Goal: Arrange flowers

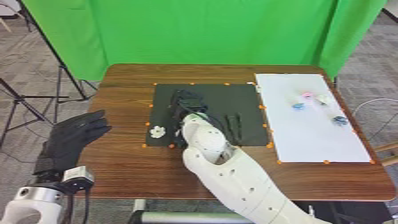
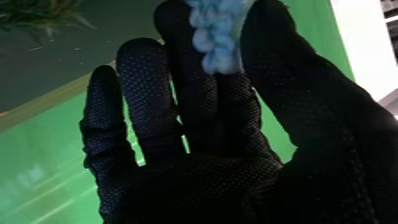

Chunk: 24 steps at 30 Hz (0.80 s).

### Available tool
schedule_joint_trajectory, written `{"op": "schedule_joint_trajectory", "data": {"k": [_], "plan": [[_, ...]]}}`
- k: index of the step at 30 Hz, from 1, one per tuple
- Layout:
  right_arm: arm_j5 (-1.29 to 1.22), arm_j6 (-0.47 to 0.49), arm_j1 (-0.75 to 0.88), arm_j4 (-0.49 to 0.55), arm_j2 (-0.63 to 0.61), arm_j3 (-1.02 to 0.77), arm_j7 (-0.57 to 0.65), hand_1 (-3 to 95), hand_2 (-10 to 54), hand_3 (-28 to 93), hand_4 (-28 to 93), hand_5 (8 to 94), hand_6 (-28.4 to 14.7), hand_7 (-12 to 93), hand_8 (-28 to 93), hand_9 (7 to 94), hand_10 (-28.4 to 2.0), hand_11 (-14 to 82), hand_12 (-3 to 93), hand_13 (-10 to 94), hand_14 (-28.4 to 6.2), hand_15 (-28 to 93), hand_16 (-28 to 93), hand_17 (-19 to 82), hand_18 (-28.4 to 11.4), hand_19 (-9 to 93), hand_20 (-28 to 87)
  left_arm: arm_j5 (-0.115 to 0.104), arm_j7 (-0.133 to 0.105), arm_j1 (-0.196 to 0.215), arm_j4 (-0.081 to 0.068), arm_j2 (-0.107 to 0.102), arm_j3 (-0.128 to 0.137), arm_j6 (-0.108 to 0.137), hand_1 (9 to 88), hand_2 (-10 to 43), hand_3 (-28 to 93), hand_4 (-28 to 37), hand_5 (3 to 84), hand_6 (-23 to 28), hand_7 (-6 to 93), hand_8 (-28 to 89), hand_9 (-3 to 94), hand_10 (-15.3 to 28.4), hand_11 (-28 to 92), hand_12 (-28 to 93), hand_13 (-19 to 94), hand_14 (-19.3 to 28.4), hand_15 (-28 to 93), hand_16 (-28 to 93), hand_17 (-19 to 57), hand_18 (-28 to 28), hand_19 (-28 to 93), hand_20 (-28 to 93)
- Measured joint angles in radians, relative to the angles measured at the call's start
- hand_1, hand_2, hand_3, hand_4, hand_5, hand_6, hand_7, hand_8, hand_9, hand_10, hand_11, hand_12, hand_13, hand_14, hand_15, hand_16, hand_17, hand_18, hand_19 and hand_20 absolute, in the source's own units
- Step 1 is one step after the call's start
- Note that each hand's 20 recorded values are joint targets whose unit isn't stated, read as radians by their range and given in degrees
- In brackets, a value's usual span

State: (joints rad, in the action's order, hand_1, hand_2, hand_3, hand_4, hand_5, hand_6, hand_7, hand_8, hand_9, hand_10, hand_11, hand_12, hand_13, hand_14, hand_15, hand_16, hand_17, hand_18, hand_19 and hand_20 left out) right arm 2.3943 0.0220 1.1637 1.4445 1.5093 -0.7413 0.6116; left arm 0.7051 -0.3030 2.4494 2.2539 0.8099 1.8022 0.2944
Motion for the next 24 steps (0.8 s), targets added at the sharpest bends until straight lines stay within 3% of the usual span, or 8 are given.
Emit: {"op": "schedule_joint_trajectory", "data": {"k": [11, 17, 24], "plan": [[0.028, 0.008, 0.014, -0.002, -0.002, -0.007, -0.001, 41.3, -9.5, 80, -28, 61.9, -2.2, 29, -17, 66.5, -11.5, 37.3, 23.7, 51, -12.0, 77, 21, 11, -25.2, 75, 36, 0.007, 0.009, -0.008, -0.003, 0.008, -0.001, -0.011, 27.4, 6.1, 83, -13.2, 46.2, 14.1, 14.5, -9, 38.7, 22.2, 37, 9, 28, 28.4, 60, -13, -9.8, 21.3, 57, 12], [0.027, 0.009, 0.016, -0.006, -0.001, -0.009, 0.0, 39.1, -9.5, 83, -28, 59.7, -3.3, 28, -17, 62.8, -13.3, 40.5, 20.2, 49, -12.6, 77, 21, 11, -25.5, 75, 37, 0.007, 0.008, -0.01, -0.005, 0.008, -0.003, -0.011, 27.4, 6.0, 83, -13.2, 46.2, 14.2, 14.6, -9, 38.7, 22.2, 37, 9, 28, 28.4, 60, -13, -9.8, 21.2, 57, 12], [0.021, 0.008, 0.008, -0.011, -0.002, -0.005, -0.001, 36.8, -9.5, 83, -28, 56.8, -3.9, 27, -17, 58.7, -13.5, 36.6, 17.0, 47, -14.0, 77, 19, 10, -25.7, 74, 37, 0.006, 0.007, -0.012, -0.006, 0.008, -0.009, -0.011, 27.4, 6.0, 83, -13.2, 46.3, 14.2, 14.5, -9, 38.6, 22.2, 37, 9, 28, 28.4, 60, -13, -9.8, 21.3, 57, 12]]}}
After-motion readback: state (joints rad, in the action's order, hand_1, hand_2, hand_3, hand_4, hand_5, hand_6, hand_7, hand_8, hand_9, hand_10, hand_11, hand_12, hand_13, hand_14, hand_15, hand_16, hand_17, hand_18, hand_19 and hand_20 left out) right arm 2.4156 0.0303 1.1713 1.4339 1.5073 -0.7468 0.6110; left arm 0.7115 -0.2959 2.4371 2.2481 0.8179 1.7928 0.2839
